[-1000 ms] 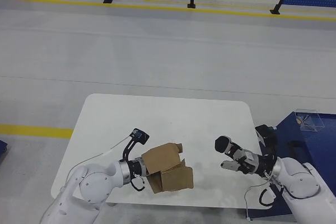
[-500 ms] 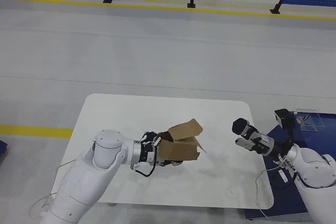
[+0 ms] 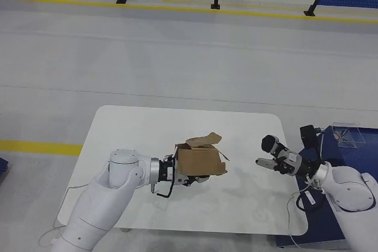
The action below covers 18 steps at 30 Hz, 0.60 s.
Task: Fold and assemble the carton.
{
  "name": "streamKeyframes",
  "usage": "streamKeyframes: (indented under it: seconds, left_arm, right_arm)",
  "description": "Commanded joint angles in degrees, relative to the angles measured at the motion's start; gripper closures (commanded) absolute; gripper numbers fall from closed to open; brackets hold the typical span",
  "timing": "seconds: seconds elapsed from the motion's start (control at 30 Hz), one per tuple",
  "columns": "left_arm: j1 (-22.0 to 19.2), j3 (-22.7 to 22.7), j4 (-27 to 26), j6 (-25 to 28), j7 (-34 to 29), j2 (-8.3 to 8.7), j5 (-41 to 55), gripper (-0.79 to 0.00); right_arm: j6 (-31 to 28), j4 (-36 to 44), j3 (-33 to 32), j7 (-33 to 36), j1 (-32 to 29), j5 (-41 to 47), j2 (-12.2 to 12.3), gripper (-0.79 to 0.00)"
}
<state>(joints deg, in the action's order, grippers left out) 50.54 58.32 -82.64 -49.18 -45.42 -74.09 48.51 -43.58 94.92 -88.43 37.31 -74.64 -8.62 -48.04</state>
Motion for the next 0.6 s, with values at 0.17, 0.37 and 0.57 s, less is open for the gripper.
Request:
streamKeyframes:
  seconds: [0.17, 0.37, 0.57]
  left_arm:
    - [1.5, -1.6, -2.8, 1.4, 1.8, 0.05, 0.2, 0.0]
    - [2.1, -1.1, -3.3, 1.6, 2.9, 0.37, 0.8, 0.0]
    - [1.8, -1.0, -2.5, 2.2, 3.9, 0.45, 1.6, 0.0]
  right_arm:
    - [2.6, -3.2, 8.7, -3.6, 2.9, -10.0, -1.4, -0.785]
    - [1.5, -7.1, 17.2, -2.1, 6.9, -11.2, -2.9, -0.785]
    - [0.1, -8.4, 21.2, -0.8, 9.0, -9.8, -3.7, -0.785]
